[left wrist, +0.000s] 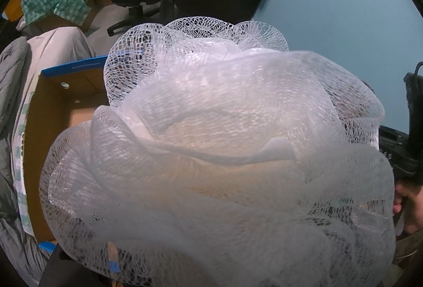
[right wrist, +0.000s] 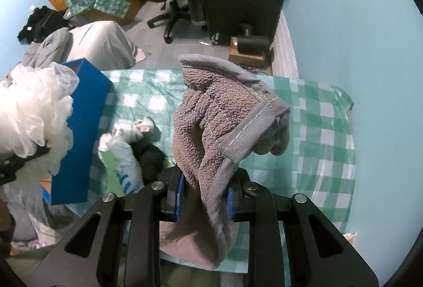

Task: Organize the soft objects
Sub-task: 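Carry the pouf in the left tool and towel in the right tool over the box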

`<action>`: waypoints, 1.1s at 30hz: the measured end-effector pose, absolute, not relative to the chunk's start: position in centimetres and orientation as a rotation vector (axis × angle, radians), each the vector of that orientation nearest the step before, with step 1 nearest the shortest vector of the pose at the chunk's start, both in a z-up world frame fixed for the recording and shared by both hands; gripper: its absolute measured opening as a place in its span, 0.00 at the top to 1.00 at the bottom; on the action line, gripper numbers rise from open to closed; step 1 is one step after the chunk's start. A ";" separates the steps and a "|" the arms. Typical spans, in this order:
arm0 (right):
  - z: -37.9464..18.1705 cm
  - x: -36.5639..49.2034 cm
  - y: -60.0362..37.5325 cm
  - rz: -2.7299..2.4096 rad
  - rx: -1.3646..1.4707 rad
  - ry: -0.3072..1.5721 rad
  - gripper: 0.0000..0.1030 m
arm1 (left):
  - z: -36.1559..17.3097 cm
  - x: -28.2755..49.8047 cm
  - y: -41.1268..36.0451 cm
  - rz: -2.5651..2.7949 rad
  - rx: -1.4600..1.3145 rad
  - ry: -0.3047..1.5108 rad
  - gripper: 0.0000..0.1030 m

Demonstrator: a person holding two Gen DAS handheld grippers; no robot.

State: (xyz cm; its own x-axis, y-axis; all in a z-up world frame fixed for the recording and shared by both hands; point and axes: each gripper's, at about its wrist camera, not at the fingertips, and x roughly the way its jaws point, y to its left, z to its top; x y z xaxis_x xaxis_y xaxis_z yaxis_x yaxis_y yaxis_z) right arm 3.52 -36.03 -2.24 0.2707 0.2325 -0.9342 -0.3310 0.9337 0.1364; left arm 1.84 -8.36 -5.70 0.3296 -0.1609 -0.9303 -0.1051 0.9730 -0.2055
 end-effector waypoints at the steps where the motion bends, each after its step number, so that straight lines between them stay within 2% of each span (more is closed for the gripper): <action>1: -1.9 3.6 -35.8 0.389 -0.093 1.236 0.78 | -5.6 1.7 -8.2 -0.034 -0.248 1.236 0.40; 15: 1.3 4.0 -31.1 0.489 -0.141 1.183 0.78 | -4.1 -0.1 -4.9 0.044 -0.296 1.191 0.40; 33: 2.1 4.9 -22.4 0.660 -0.200 1.149 0.78 | -4.1 -2.2 1.6 0.192 -0.341 1.162 0.40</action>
State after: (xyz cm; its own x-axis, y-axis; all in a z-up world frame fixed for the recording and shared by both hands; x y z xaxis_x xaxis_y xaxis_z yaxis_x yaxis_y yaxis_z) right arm 4.87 -22.35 2.13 0.2461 0.3810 -0.8912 -0.5783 0.7956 0.1804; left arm -2.19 1.61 -4.10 0.3895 -0.0275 -0.9206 -0.3216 0.9326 -0.1639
